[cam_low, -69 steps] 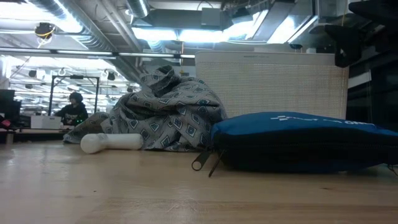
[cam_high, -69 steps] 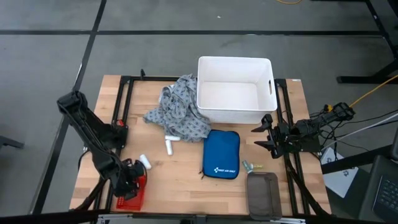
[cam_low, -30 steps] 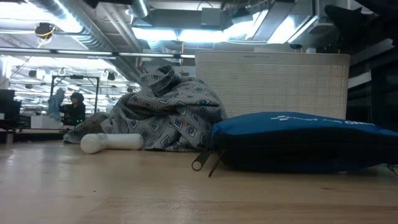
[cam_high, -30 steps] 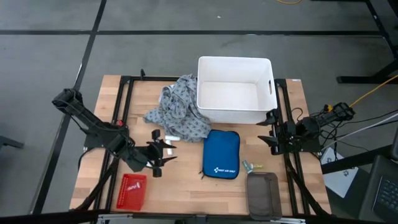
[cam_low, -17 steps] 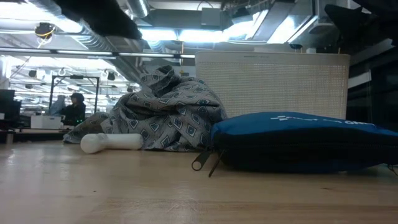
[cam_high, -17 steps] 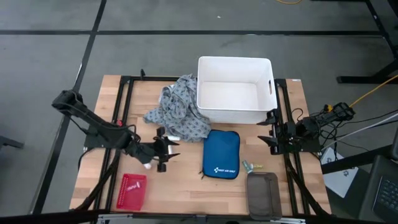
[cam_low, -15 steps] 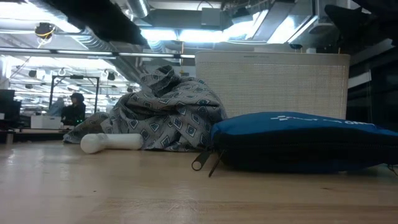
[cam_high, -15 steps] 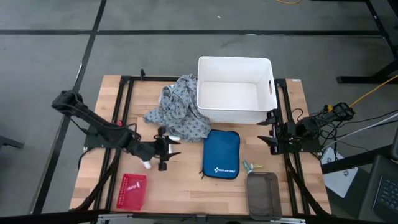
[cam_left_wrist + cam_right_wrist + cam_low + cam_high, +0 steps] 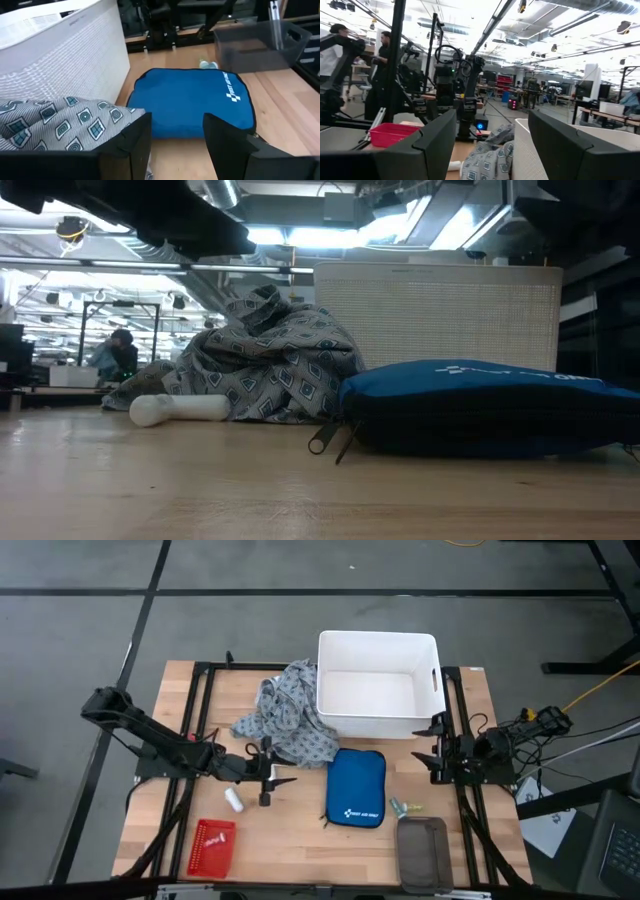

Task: Pick & Place Medicine items
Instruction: Put the blue pill bottle into the red bin

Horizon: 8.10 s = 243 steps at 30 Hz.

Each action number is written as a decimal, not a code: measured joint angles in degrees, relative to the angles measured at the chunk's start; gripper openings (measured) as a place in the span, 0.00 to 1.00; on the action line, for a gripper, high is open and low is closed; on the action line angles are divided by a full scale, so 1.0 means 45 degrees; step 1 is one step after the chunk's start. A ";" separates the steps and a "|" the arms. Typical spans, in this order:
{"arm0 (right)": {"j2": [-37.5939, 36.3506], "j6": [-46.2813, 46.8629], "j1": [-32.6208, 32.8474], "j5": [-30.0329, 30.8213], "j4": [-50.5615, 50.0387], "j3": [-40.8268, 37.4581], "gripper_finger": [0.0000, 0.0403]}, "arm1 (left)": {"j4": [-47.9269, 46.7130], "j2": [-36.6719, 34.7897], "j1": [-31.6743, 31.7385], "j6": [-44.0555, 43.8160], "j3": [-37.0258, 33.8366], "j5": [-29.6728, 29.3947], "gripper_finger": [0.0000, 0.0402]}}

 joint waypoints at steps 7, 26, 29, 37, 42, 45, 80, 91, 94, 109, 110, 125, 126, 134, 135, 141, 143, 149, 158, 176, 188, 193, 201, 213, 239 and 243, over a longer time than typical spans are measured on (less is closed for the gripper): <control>0.0000 0.0067 -0.0205 0.0000 -0.0011 0.0000 0.62 | 0.0104 -0.0002 -0.0015 -0.0010 0.0000 0.0158 0.43; 0.0005 0.1228 -0.0207 -0.0007 -0.0049 0.0000 0.62 | 0.0803 -0.0001 -0.0784 -0.0057 0.0005 -0.0983 0.43; 0.0005 0.1228 -0.0207 -0.0010 -0.0054 0.0000 0.62 | 0.0859 0.0000 -0.0912 -0.0049 0.0005 -0.1300 0.43; 0.0005 0.1288 -0.0202 -0.0118 -0.0247 0.0000 0.62 | 0.0855 0.0000 -0.0871 0.0158 0.0005 -0.1296 0.43; 0.0005 0.1263 -0.0207 -0.0111 -0.0258 0.0000 0.62 | 0.0850 0.0000 -0.0361 0.0248 0.0005 -0.0469 0.43; 0.0005 0.1229 -0.0207 0.0402 -0.0244 0.0000 0.62 | 0.0679 0.0034 -0.0071 0.0271 0.0005 -0.0235 0.43; 0.4412 0.3910 -0.1816 -0.0020 0.2075 0.0063 0.62 | 0.3207 0.2837 0.1816 0.0266 0.0266 0.1811 0.43; 0.8068 0.3846 -0.1883 0.0205 0.2045 0.1670 0.62 | 0.2377 0.2832 0.1799 0.0603 0.0777 0.2118 0.43; 0.8412 0.3816 -0.1866 -0.0239 0.1995 0.2099 0.62 | 0.2363 0.2832 0.1667 0.0612 0.0777 0.2010 0.43; 0.8451 0.4034 -0.1034 -0.1577 0.0583 0.2939 0.62 | 0.2370 0.2832 0.1472 0.0573 0.0777 0.1768 0.43; 0.8451 0.4246 -0.0978 -0.1583 0.0583 0.2939 0.62 | 0.2370 0.2832 0.1472 0.0573 0.0777 0.1768 0.43; 0.8668 0.6286 0.0012 -0.1577 0.0389 0.2943 0.62 | 0.1320 0.2832 0.1314 0.1183 0.1806 0.2315 0.43; 0.8717 0.6362 0.0098 -0.1560 0.0390 0.2943 0.62 | 0.1150 0.2832 0.1311 0.1180 0.1879 0.2341 0.43; 0.9168 0.7032 0.0240 -0.1424 0.0398 0.2949 0.62 | 0.0539 0.2832 0.1314 0.1093 0.2025 0.2322 0.43; 0.9221 0.7222 0.0240 -0.1348 0.0376 0.2958 0.62 | 0.0534 0.2832 0.1314 0.1090 0.2025 0.2322 0.43; 0.9322 0.9362 0.0240 -0.0789 -0.3052 0.3731 0.62 | 0.0233 0.2832 0.1326 0.1054 0.2025 0.2322 0.43; 0.9408 1.0066 0.0240 -0.0666 -0.5086 0.4624 0.62 | 0.0114 0.2832 0.1326 0.1047 0.2025 0.2322 0.43; 1.0350 1.1415 0.0251 -0.1102 -0.9525 0.7697 0.62 | 0.0048 0.2832 0.1326 0.0991 0.2025 0.2447 0.43; 1.3216 1.5096 0.0102 -0.2126 -1.4872 1.0299 0.62 | -0.0836 0.2832 0.1331 0.1082 0.2030 0.2822 0.43; 1.7059 1.7568 -0.0217 -0.6194 -1.4843 1.0516 0.62 | -0.1072 0.2832 0.2096 0.2655 0.2030 0.3474 0.43; 1.7627 1.7664 -0.0217 -0.6489 -1.5374 1.0511 0.62 | -0.1425 0.2832 0.2057 0.2160 0.2030 0.3517 0.43; 1.8149 1.7660 -0.0217 -0.6854 -1.5274 1.0506 0.62 | -0.1474 0.2832 0.2053 0.1932 0.2030 0.3517 0.43; 1.8749 1.7455 -0.0217 -0.7057 -1.4705 1.0506 0.62 | -0.1545 0.2832 0.2040 0.1812 0.2030 0.3512 0.43; 1.9016 1.7354 -0.0227 -0.7053 -1.4271 1.0506 0.38 | -0.1554 0.2832 0.2040 0.1804 0.2030 0.3507 0.43; 1.9006 1.6749 -0.0631 -0.7152 -1.4275 1.0506 0.21 | -0.1559 0.2832 0.2035 0.1579 0.2030 0.3725 0.43; 1.9006 1.6654 -0.0741 -0.7150 -1.4280 1.0506 0.26 | -0.1559 0.2832 0.2035 0.1583 0.2030 0.3750 0.43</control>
